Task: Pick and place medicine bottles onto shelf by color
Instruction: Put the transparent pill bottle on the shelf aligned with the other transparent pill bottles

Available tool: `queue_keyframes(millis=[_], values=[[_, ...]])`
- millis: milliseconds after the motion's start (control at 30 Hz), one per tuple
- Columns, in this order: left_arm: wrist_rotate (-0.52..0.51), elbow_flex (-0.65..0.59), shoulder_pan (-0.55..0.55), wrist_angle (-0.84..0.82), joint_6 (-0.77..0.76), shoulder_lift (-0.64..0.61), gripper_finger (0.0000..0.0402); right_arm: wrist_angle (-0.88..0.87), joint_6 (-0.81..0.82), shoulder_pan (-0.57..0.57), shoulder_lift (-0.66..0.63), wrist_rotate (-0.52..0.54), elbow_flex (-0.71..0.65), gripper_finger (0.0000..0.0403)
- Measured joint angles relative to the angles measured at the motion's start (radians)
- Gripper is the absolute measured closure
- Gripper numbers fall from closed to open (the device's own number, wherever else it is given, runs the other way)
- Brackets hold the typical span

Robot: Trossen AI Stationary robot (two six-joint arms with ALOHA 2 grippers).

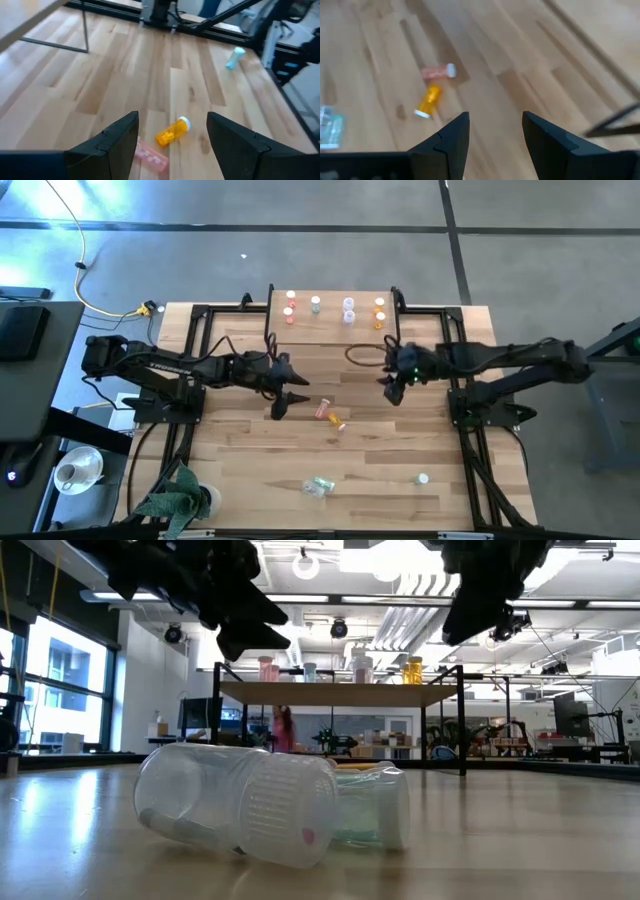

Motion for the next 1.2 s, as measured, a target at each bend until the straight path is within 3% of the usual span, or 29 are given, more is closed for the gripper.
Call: queue_keyframes(millis=[167,433,600,800,1033,1200], values=[[-0.151,0.032,-0.062,-0.034,0.001,0.0,0.0179,0.174,0.005,0.061,0.0,0.024,-0.081,0.0229],[-0.389,0.159,-0.21,-0.202,0.002,0.0,0.0179,0.391,-0.089,0.104,0.0,0.236,-0.099,0.0229],[-0.517,0.175,-0.279,-0.232,-0.019,0.0,0.0179,0.504,-0.151,0.105,0.0,0.257,-0.099,0.0229],[-0.499,0.175,-0.293,-0.258,-0.046,0.0,0.0179,0.483,-0.105,0.11,0.031,0.258,-0.099,0.0229],[-0.335,0.178,-0.321,-0.257,-0.043,0.031,0.0179,0.482,-0.108,0.118,0.068,0.263,-0.099,0.0229],[-0.295,0.178,-0.386,-0.254,0.015,0.081,0.0179,0.485,-0.108,0.117,0.068,0.264,-0.099,0.0229]])
